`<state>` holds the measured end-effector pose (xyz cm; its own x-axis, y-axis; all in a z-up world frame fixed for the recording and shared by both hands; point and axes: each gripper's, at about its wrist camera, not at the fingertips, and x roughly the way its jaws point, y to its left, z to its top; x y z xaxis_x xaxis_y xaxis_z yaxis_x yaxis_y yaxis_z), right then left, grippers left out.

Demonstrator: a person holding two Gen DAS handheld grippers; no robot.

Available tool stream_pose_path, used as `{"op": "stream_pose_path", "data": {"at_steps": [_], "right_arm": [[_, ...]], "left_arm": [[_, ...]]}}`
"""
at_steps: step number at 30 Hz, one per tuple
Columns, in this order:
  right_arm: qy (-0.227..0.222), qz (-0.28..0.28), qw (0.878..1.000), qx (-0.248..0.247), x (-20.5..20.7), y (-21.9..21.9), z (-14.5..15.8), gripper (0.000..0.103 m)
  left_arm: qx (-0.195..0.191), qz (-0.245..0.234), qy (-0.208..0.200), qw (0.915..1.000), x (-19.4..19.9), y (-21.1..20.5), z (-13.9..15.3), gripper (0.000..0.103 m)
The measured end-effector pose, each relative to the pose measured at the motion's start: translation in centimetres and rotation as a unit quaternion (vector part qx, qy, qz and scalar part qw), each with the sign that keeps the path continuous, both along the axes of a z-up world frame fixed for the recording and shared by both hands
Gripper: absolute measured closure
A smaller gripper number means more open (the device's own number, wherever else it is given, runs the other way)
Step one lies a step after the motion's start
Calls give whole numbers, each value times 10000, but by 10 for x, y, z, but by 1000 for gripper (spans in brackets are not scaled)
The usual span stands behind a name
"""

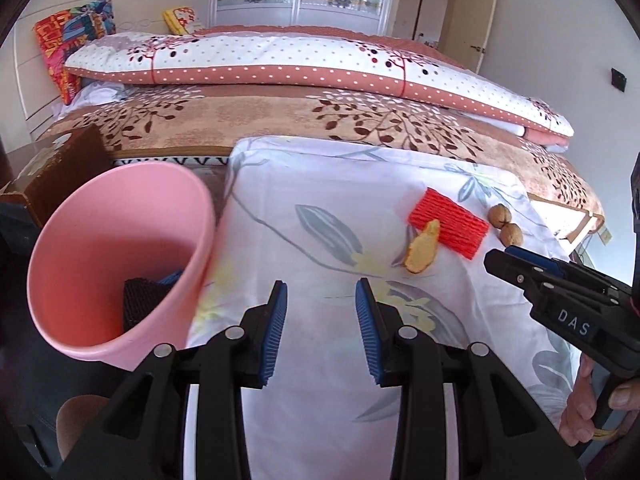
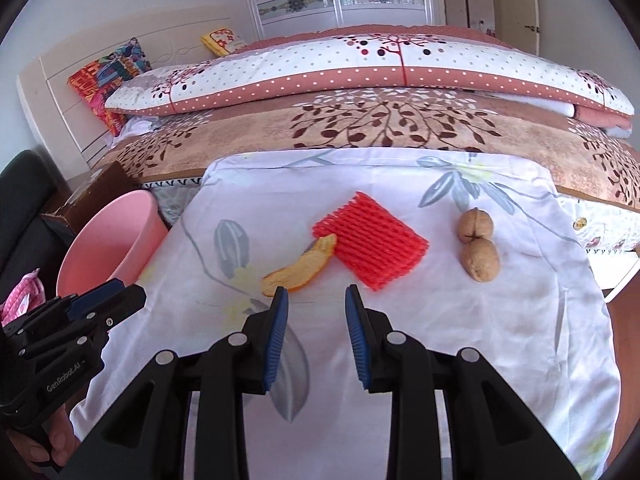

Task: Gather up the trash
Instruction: 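Move both open tools back toward the red foam and walnuts, then grasp the yellow peel with the left tool while the right tool grasps the red foam mesh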

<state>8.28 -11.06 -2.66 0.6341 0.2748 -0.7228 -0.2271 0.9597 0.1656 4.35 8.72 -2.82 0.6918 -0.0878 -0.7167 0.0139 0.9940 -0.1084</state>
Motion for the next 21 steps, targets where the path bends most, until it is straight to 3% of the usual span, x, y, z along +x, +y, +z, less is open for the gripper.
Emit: {"op": "stream_pose_path", "data": {"at_steps": [8, 21], "right_arm": [[233, -332, 9990, 213, 12, -37, -16, 74], [329, -313, 9986, 287, 33, -48, -21, 73]], "left_arm": [[107, -692, 214, 9973, 32, -48, -8, 67], [100, -793, 773, 9938, 88, -75, -40, 68]]}}
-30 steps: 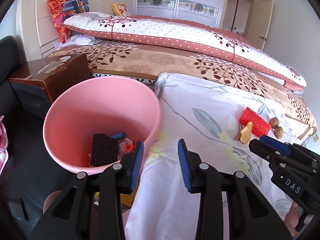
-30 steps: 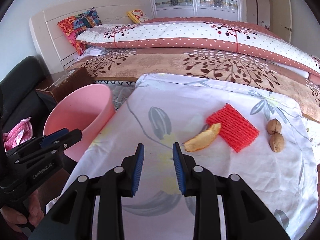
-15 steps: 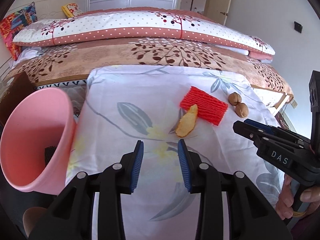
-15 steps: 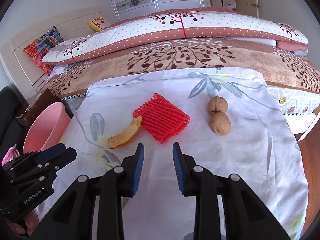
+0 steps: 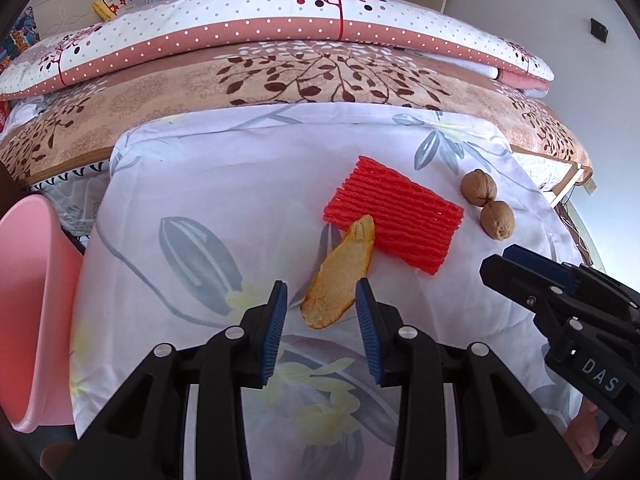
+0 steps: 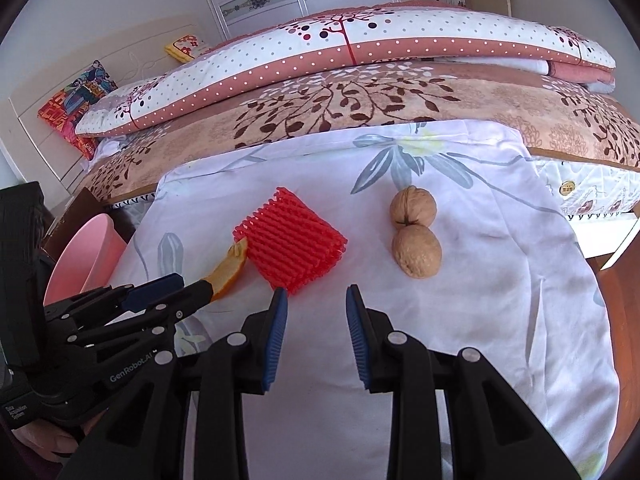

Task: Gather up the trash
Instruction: 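Grasp the yellow peel with the left tool while the right tool grasps the red foam mesh, then carry the yellow peel and red foam mesh over the pink bin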

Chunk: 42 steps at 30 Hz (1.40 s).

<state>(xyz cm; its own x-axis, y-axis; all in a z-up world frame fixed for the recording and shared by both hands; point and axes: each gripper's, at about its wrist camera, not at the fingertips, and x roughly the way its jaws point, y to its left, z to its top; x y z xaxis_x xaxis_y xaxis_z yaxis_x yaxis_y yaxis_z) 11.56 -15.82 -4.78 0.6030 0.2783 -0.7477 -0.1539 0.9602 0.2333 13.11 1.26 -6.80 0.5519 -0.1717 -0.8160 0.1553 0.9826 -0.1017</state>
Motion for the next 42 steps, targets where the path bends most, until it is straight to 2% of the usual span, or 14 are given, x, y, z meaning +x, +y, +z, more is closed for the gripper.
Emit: {"op": "stream_pose_path", "data": {"at_steps": [3, 4, 6, 9, 16, 17, 18, 20, 29, 31, 36, 42], "right_arm": [[8, 31, 10000, 13, 6, 1, 0, 73], [5, 35, 10000, 15, 7, 1, 0, 73], [2, 45, 10000, 4, 9, 3, 0, 73], [25, 32, 10000, -19, 13, 4, -2, 73], [66, 49, 9998, 164, 27, 4, 0, 73], [60, 65, 9998, 159, 30, 5, 1, 71], [51, 53, 9999, 137, 34, 6, 1, 60], [31, -3, 10000, 80, 42, 8, 0, 54], [121, 63, 9986, -513, 65, 26, -16, 54], [239, 48, 9986, -478, 65, 26, -21, 60], [209, 76, 9989, -403, 52, 23, -18, 91], [129, -25, 9999, -87, 28, 17, -7, 93]], "left_arm": [[-5, -2, 99, 10000, 3, -2, -6, 71], [51, 12, 47, 10000, 2, -3, -6, 78], [33, 10, 63, 10000, 2, -4, -7, 82], [-6, 64, 73, 10000, 1, -3, -7, 95], [-250, 275, 48, 9993, -12, 10, 1, 97], [-252, 278, 27, 9993, -14, 11, 3, 97], [-263, 285, 12, 9992, -16, 13, 4, 97], [-300, 319, -19, 9990, -21, 17, 7, 97], [-375, 437, -67, 9983, -29, 29, 11, 97], [-389, 451, -78, 9982, -30, 31, 11, 97], [-419, 493, -92, 9979, -35, 33, 13, 97], [-426, 541, -233, 9974, -43, 35, 21, 97]]}}
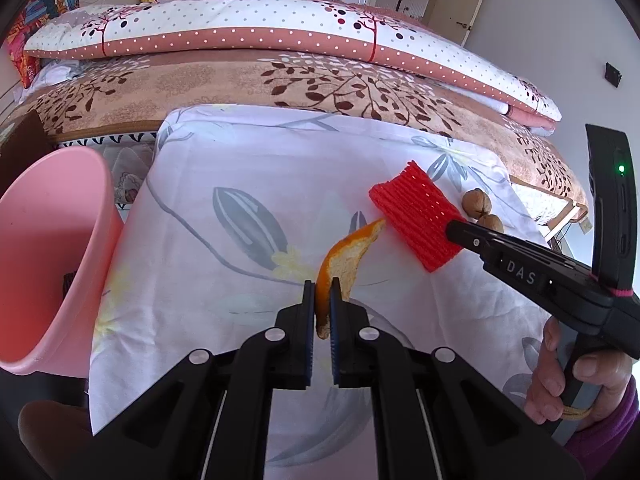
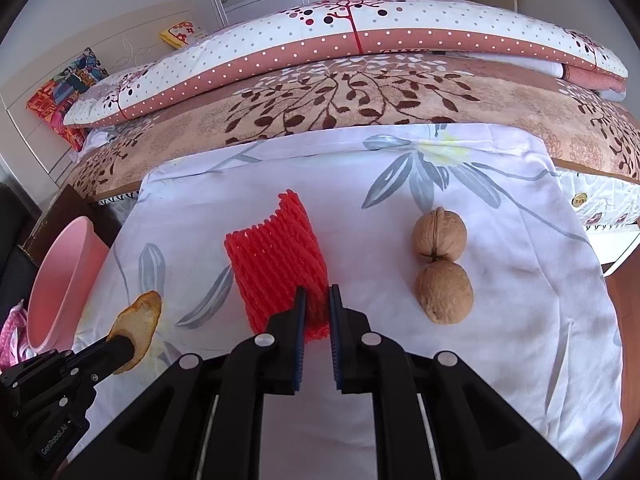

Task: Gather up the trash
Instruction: 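Carry the yellow peel and red foam mesh over the pink bin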

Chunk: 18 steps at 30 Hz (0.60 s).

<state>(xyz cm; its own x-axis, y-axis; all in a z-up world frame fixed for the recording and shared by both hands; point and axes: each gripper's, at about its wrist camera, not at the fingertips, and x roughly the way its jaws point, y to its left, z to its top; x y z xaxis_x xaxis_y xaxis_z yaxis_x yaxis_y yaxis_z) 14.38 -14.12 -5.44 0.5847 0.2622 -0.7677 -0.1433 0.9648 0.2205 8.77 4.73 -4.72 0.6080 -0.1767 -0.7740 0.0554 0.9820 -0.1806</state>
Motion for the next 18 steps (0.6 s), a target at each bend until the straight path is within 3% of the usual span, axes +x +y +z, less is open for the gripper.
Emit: {"op": "stream_pose_path", "data": {"at_steps": [8, 18], "right_arm": [[-278, -14, 9994, 228, -32, 4, 27, 93], [-506, 220, 9984, 133, -56, 32, 46, 93]], "left_arm": [[136, 103, -308, 9994, -16, 4, 17, 97], [186, 287, -577, 9978, -35, 16, 32, 97]]}}
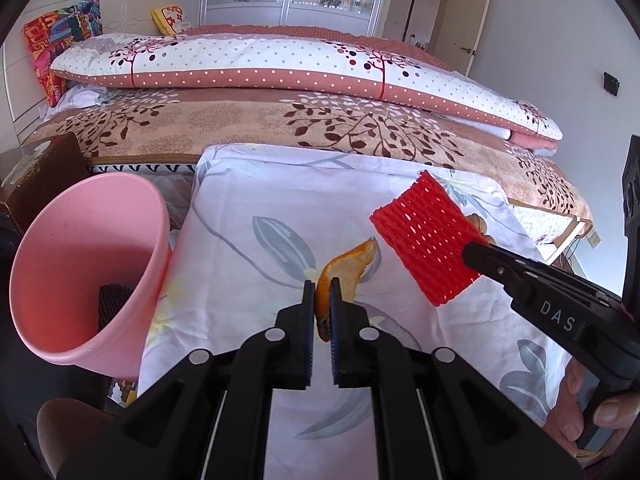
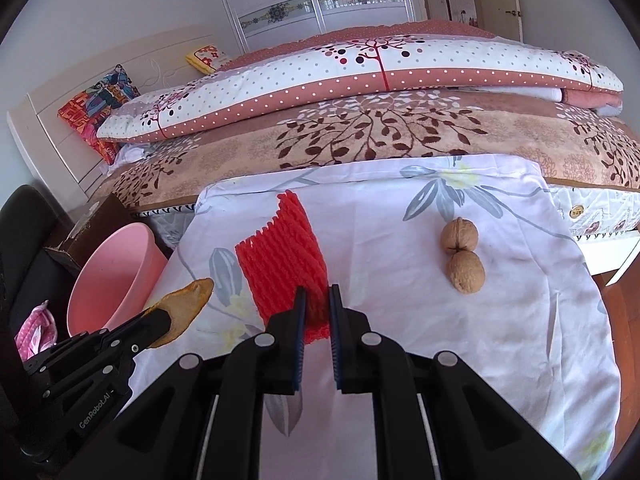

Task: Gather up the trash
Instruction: 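Carry the yellow peel and red foam mesh over the pink bin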

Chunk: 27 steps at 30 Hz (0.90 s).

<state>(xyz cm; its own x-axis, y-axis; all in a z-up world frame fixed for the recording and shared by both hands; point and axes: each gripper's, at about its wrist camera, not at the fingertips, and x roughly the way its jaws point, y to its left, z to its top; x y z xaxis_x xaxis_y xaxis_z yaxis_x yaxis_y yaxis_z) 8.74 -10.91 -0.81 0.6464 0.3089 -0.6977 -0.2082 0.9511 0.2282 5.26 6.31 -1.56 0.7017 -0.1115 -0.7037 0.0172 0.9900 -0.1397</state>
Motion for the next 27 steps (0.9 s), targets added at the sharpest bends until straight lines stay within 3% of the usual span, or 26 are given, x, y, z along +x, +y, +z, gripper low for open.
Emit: {"op": "stream_pose_path", "data": {"at_steps": [9, 27], "right_arm": [[-115, 143, 9998, -103, -9, 22, 7, 93], [-229, 684, 9971, -227, -3, 93, 17, 93]], "left_arm": [[40, 121, -200, 9997, -11, 16, 7, 97], [270, 896, -458, 9946, -20, 68, 12, 97]]}}
